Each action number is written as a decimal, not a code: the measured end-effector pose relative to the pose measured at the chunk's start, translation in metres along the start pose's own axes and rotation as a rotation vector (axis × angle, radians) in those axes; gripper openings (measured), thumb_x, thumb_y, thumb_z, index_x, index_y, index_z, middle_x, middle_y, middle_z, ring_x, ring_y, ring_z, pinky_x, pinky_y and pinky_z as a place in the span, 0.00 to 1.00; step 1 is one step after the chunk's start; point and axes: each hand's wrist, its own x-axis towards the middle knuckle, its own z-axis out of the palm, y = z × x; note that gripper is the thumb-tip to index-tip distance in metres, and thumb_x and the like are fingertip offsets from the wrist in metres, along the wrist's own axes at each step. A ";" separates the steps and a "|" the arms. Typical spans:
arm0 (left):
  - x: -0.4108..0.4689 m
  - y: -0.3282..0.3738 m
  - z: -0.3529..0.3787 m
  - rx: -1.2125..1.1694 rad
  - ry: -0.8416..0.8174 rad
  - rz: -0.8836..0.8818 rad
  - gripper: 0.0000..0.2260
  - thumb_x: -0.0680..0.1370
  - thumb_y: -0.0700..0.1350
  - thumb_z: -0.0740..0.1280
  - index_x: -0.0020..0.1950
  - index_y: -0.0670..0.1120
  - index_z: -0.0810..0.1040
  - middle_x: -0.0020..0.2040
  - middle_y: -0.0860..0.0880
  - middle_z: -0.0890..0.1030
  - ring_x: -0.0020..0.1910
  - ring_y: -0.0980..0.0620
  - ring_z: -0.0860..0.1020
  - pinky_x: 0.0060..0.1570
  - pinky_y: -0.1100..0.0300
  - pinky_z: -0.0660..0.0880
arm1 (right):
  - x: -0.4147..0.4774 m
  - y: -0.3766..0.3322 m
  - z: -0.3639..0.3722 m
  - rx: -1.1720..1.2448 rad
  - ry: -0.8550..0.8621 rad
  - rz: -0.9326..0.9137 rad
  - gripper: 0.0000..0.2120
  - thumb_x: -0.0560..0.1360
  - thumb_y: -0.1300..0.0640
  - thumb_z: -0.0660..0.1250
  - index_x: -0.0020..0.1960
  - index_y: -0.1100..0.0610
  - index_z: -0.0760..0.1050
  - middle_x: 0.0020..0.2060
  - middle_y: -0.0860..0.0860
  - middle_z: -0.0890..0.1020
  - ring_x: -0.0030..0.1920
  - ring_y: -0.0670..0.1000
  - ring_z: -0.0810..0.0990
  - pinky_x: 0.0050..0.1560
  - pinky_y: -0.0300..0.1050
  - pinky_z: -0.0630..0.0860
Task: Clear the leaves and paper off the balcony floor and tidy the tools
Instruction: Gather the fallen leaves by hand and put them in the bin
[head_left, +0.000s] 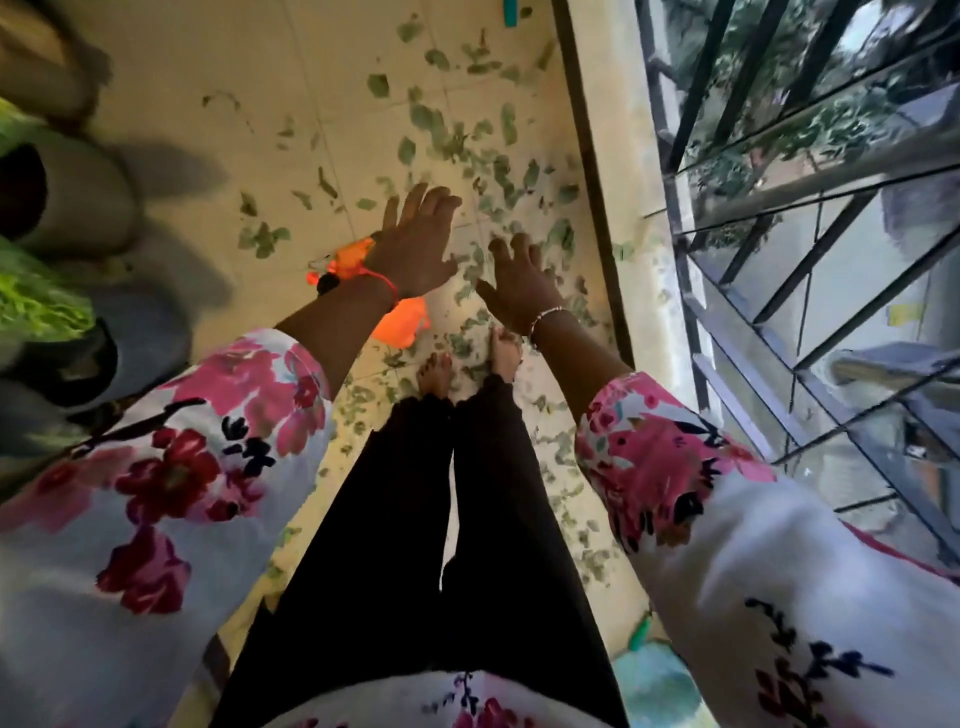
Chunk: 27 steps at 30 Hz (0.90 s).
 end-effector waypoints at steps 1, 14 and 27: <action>0.007 0.001 0.008 0.015 -0.005 0.010 0.32 0.77 0.46 0.67 0.76 0.42 0.54 0.77 0.44 0.54 0.77 0.43 0.47 0.73 0.42 0.45 | 0.005 0.006 0.007 -0.010 0.001 0.006 0.26 0.80 0.49 0.57 0.73 0.59 0.56 0.74 0.61 0.52 0.74 0.61 0.52 0.68 0.62 0.61; 0.081 -0.008 0.157 0.115 -0.038 0.096 0.32 0.76 0.47 0.67 0.75 0.42 0.56 0.76 0.44 0.55 0.76 0.43 0.49 0.73 0.42 0.47 | 0.072 0.084 0.135 0.027 0.110 0.056 0.26 0.79 0.47 0.57 0.73 0.59 0.57 0.73 0.59 0.57 0.71 0.61 0.57 0.66 0.60 0.64; 0.149 -0.024 0.304 0.136 -0.141 0.114 0.33 0.75 0.44 0.68 0.75 0.42 0.56 0.76 0.43 0.56 0.76 0.43 0.50 0.73 0.47 0.47 | 0.136 0.145 0.273 0.067 0.032 0.040 0.26 0.80 0.48 0.56 0.72 0.59 0.57 0.72 0.59 0.57 0.72 0.59 0.56 0.67 0.60 0.64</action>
